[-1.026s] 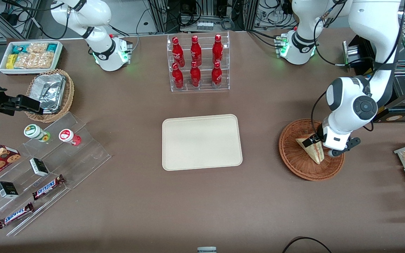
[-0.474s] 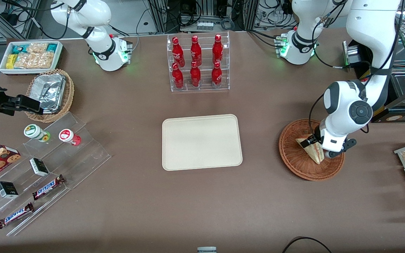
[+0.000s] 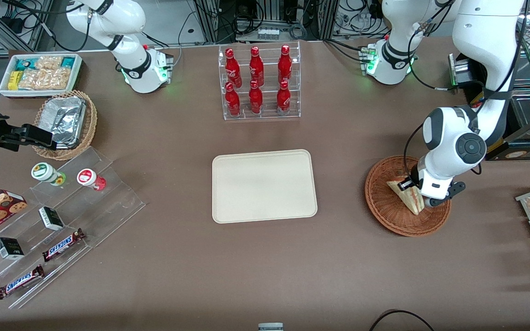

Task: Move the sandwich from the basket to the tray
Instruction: 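Close the left gripper on the sandwich and lift it from the basket, then carry the held sandwich with the left gripper over the cream tray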

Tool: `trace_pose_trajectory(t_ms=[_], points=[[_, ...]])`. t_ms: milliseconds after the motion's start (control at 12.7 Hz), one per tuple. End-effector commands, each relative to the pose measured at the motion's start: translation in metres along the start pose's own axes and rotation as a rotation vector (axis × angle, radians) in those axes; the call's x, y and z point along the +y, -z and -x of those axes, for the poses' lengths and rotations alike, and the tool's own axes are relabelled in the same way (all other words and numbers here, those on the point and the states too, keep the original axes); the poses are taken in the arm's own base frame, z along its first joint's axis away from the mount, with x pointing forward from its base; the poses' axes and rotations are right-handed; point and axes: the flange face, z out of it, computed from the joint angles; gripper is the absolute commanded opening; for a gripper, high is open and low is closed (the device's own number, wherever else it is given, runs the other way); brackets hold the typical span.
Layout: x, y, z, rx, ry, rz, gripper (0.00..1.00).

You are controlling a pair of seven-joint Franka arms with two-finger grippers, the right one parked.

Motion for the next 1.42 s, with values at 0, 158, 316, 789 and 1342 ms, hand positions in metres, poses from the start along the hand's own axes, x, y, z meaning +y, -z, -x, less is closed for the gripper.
trace_pose_trajectory(t_ms=[0,158,316,789,1342], points=[[0.003,0.022,0.001,0.004,0.007,0.011,0.0],[0.012,0.039,-0.005,-0.008,-0.014,0.001,0.0],[0.03,0.06,-0.006,-0.026,-0.046,-0.015,0.0],[0.098,0.085,0.031,-0.018,-0.191,-0.021,0.0],[0.217,0.066,0.092,0.02,-0.412,-0.079,0.0]])
